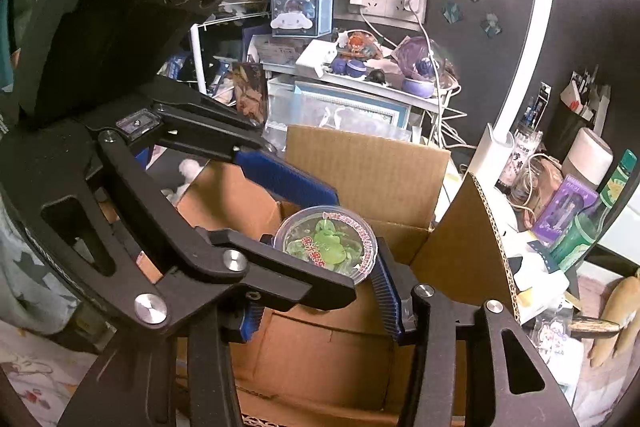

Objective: Organize objects
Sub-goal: 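Carry the clear container into the cardboard box and open the right gripper, then move the right gripper back over the white figurine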

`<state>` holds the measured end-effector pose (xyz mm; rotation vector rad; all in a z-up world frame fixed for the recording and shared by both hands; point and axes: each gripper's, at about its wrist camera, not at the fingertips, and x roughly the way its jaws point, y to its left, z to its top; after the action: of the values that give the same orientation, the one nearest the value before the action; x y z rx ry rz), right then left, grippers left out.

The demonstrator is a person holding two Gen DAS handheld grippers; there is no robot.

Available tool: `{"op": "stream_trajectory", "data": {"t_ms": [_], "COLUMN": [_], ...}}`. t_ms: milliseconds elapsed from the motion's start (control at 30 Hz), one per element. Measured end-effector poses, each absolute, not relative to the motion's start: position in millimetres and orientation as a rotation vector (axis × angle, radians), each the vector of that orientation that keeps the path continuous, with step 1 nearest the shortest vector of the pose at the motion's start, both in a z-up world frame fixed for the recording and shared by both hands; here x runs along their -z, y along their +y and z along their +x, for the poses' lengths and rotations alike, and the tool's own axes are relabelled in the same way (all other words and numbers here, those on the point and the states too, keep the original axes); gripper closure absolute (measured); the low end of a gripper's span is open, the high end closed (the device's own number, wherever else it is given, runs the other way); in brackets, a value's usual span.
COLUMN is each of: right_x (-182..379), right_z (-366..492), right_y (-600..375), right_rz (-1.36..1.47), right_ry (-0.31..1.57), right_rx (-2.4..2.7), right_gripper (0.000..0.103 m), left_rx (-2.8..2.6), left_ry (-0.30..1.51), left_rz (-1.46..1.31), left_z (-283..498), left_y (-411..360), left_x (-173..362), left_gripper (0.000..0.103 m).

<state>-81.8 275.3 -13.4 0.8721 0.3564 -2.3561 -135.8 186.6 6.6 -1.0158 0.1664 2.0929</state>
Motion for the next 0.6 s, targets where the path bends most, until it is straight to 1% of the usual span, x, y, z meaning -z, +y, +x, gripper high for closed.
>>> {"op": "stream_trajectory", "data": {"t_ms": [133, 200, 267, 300, 333, 533, 600], "right_x": [12.9, 12.9, 12.9, 12.8, 12.7, 8.6, 4.9], "right_z": [-80.9, -81.9, -81.9, -82.0, -81.7, -80.7, -78.3], "right_y": [272.4, 271.8, 271.1, 271.0, 270.9, 270.4, 268.7], "right_rz": [0.872, 0.876, 0.873, 0.871, 0.868, 0.856, 0.837], "right_ry": [0.376, 0.377, 0.390, 0.396, 0.400, 0.401, 0.381], "right_rx": [2.362, 2.364, 2.377, 2.384, 2.389, 2.406, 2.401], "right_gripper": [0.059, 0.058, 0.053, 0.048, 0.047, 0.047, 0.047], "left_rx": [-2.103, -2.113, -2.117, -2.120, -2.122, -2.142, -2.161], "left_ry": [0.165, 0.168, 0.165, 0.166, 0.165, 0.142, 0.132], "left_rz": [-1.005, -1.002, -1.005, -1.006, -1.006, -0.981, -0.960], "left_z": [-132.4, -131.0, -130.7, -130.5, -130.5, -126.0, -121.5], "left_y": [179.6, 177.1, 175.0, 174.2, 173.4, 163.0, 154.5], "left_x": [-8.5, -8.9, -8.6, -8.3, -8.2, -15.5, -21.8], "left_gripper": [0.044, 0.041, 0.041, 0.041, 0.041, 0.041, 0.037]}}
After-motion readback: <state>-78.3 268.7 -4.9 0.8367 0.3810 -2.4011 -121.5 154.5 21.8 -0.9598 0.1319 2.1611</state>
